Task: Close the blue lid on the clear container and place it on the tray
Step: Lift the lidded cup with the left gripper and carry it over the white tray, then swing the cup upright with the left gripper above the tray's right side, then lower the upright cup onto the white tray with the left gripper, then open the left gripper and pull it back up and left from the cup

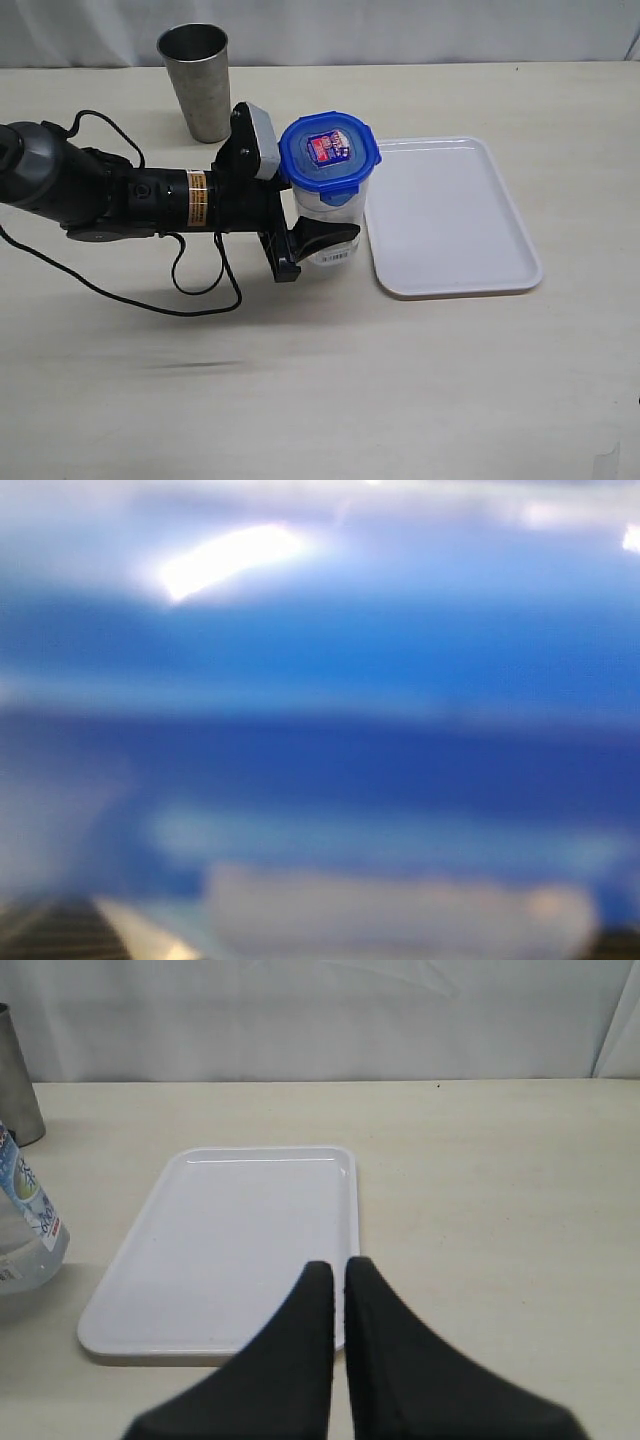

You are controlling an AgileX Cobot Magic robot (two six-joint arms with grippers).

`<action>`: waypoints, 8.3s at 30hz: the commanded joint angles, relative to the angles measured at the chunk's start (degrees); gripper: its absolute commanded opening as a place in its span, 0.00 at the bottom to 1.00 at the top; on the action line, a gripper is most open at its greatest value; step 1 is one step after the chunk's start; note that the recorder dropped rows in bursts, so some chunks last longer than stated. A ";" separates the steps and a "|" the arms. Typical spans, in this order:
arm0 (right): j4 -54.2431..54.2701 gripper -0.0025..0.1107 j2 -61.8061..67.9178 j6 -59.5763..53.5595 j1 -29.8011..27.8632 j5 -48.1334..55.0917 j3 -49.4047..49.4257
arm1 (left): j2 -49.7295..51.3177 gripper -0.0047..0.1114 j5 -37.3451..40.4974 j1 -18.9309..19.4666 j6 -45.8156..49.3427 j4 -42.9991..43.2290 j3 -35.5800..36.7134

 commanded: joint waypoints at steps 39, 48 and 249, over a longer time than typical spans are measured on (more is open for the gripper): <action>-0.62 0.06 -0.28 0.28 -0.24 0.77 0.11 | 4.94 0.04 52.12 -13.79 19.18 -6.06 -32.42; -0.62 0.06 -0.28 0.28 -0.24 0.77 0.11 | 6.09 0.04 68.97 -15.95 28.56 4.23 -35.99; -0.19 0.06 -0.28 0.28 -0.24 0.77 0.11 | 19.10 0.90 17.66 -10.50 -65.07 39.02 -48.83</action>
